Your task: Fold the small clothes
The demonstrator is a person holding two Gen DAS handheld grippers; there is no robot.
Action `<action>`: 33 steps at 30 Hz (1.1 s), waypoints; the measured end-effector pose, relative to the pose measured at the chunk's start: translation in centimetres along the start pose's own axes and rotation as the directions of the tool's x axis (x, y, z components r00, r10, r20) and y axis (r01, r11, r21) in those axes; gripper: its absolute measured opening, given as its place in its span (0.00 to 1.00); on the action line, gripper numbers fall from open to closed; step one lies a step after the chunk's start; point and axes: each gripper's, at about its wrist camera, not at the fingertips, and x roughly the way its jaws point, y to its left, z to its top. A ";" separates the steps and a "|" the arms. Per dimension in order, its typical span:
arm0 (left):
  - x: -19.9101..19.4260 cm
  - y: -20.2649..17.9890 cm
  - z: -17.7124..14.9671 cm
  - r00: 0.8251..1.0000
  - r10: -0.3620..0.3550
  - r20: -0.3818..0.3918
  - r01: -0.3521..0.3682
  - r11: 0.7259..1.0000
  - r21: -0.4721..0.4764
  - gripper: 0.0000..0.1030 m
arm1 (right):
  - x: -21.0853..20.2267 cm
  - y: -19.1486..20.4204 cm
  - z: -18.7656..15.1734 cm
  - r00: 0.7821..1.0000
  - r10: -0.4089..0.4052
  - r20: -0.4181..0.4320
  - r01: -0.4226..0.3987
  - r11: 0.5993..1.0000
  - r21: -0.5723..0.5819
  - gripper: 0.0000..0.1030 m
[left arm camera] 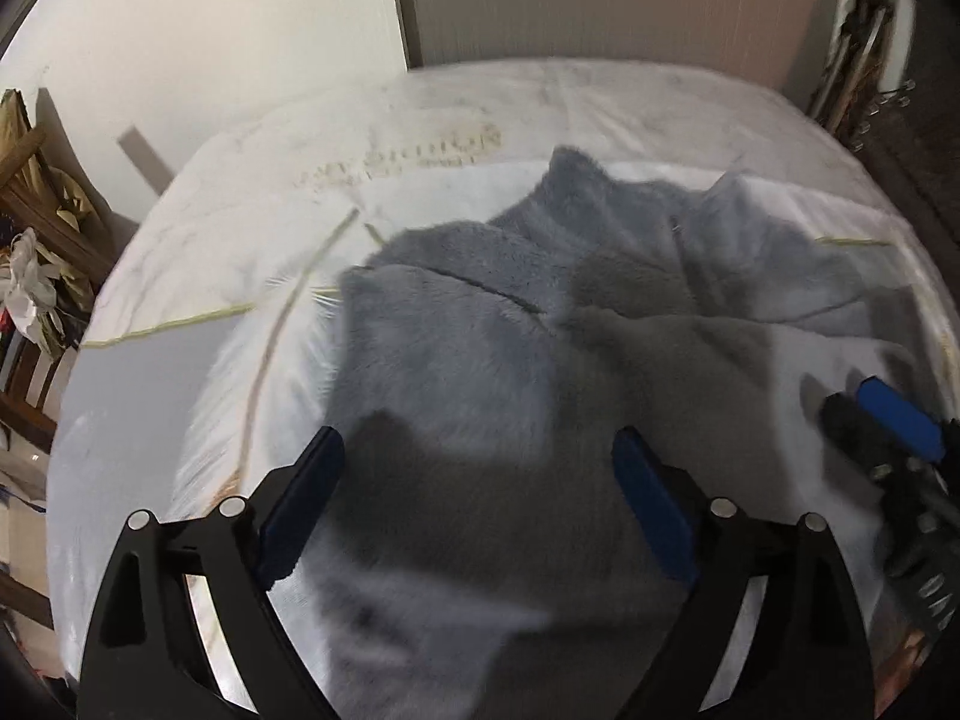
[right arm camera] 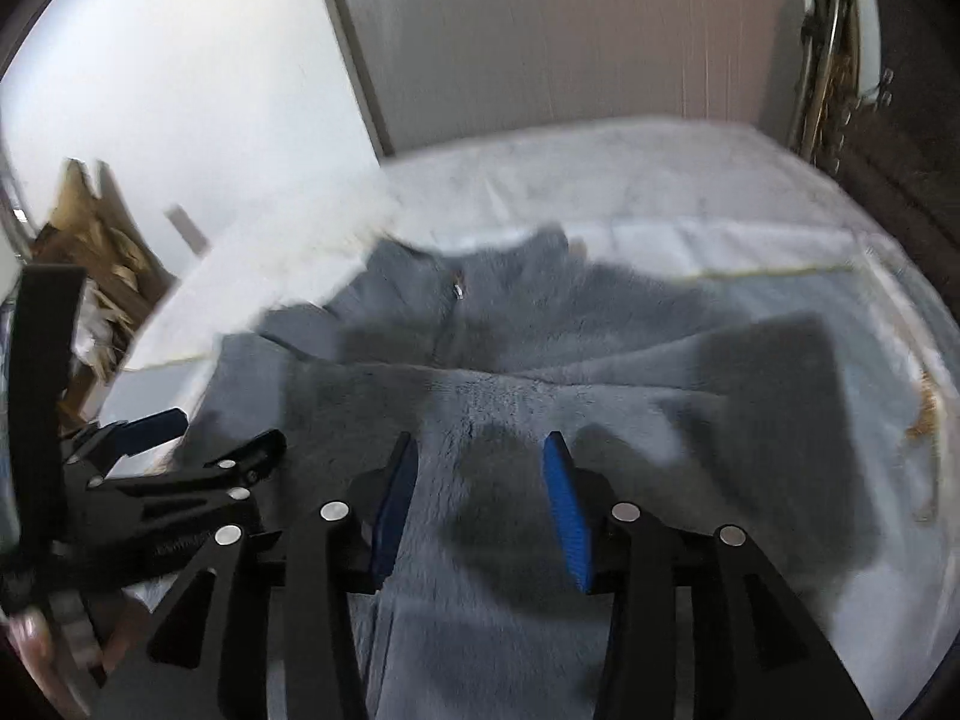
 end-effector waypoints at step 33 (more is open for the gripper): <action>-10.1 1.4 -20.8 0.997 0.003 -0.073 -0.011 0.993 -0.118 0.90 | -12.8 -2.8 -16.7 0.996 0.018 -0.084 -0.018 1.000 0.002 0.55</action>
